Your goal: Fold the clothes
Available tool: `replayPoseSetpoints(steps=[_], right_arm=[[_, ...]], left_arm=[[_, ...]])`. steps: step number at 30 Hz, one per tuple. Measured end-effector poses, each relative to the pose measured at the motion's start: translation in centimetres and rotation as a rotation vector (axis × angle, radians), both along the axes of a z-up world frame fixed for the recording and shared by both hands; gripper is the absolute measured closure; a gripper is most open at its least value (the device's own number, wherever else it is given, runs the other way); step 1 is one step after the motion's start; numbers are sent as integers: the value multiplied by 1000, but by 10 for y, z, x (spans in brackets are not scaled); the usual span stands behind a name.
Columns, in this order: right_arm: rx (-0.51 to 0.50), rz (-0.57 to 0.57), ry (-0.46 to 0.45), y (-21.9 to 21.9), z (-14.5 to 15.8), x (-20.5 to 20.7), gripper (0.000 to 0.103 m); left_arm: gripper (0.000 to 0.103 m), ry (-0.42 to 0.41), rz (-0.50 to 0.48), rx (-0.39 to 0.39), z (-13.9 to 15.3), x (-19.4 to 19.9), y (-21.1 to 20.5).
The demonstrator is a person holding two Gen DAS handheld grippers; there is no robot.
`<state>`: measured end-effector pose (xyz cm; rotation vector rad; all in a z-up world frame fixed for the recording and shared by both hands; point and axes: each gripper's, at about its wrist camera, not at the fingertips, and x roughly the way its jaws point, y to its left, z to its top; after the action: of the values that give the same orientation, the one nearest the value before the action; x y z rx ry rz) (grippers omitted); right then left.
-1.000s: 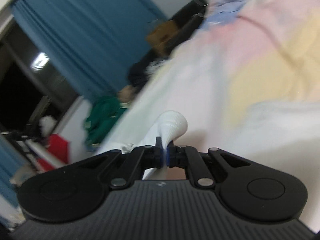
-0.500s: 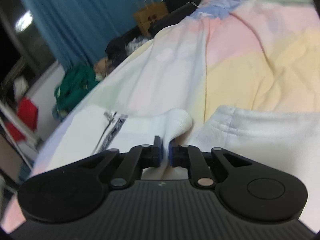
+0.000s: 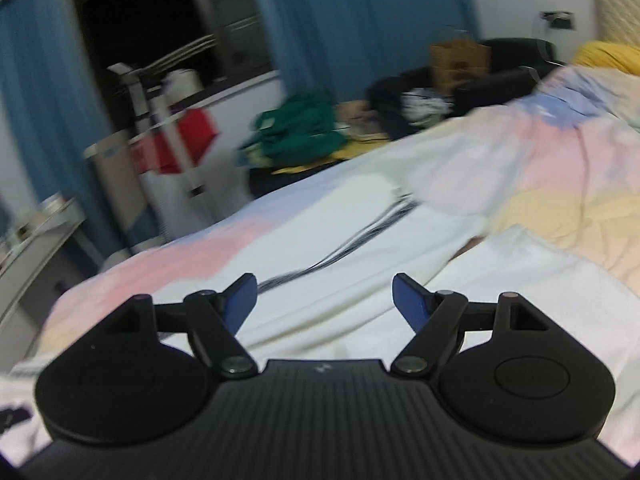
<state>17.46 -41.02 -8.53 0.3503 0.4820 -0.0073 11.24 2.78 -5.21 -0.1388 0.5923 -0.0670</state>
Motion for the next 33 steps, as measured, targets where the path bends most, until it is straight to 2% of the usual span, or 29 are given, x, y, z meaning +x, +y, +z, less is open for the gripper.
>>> replayPoseSetpoints(steps=[4, 7, 10, 13, 18, 21, 26, 29, 33], right_arm=[[11, 96, 6, 28, 10, -33, 27], [4, 110, -9, 37, 13, -45, 27], [-8, 109, -12, 43, 12, -49, 27], [-44, 70, 5, 50, 7, -45, 27], [-106, 3, 30, 53, 1, -41, 27], [-76, -19, 38, 44, -4, -41, 27], [-4, -54, 54, 27, -11, -39, 27], [45, -61, 21, 14, -15, -43, 27], [128, -91, -21, -5, -20, -48, 27]], left_arm=[[4, -40, -21, 19, 16, -39, -3], [2, -62, -21, 5, 24, -63, -1], [1, -45, 2, -8, 22, -80, 7], [1, 38, 34, -39, 12, -90, 23], [1, 181, 112, -177, 10, -94, 70], [1, 275, 182, -257, 11, -95, 102], [1, 440, 351, -415, 8, -100, 161], [4, 534, 499, -482, 0, -110, 192], [5, 559, 653, -557, -6, -128, 221]])
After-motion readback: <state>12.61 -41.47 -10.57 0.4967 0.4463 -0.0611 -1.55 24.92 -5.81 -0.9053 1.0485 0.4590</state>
